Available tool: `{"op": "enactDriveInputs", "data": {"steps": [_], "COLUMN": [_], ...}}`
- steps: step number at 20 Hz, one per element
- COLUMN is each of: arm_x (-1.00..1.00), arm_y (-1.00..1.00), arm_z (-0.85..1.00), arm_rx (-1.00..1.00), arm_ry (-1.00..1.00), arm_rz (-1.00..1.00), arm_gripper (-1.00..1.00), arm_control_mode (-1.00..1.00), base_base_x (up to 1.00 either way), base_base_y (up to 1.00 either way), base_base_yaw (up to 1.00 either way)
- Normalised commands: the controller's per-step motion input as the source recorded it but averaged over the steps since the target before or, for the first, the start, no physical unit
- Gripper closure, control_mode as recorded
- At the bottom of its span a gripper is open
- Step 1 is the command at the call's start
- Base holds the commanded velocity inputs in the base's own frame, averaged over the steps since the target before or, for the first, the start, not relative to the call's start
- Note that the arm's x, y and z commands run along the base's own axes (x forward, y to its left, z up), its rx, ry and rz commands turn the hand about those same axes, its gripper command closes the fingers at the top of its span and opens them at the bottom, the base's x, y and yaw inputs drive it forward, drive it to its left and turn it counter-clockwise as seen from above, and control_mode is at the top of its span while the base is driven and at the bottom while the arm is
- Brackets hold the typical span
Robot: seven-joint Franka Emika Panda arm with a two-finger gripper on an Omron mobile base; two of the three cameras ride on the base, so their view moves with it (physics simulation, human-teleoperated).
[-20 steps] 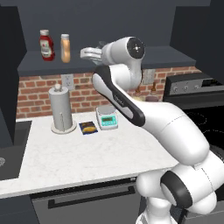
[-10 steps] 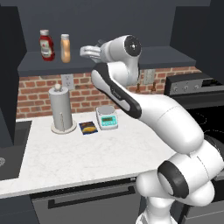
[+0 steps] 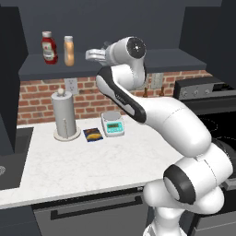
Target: Put the shaker and condiment bottle from the counter next to their counterparts in the cabinet.
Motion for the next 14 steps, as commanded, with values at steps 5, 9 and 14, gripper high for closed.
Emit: {"op": "enactDriveInputs", "data": {"steps": [5,9,14], "arm_x": [0.18,0.17,0.10], "arm_y": [-0.08,-0.04,-0.06], "arm_z": [0.00,0.00,0.00], "arm_rx": [-0.07,0.00,0.00], "arm_ry": [0.05,0.09,0.08], "arm_rz": [-0.05,-0.03,-0.01], "arm_gripper": [1.00,1.00,1.00], "arm_control_mode": [-1.00,-1.00,-1.00], "base_base_x": [0.00,0.00,0.00], "base_base_y": [0.00,0.00,0.00], "base_base_yaw": [0.00,0.00,0.00]}}
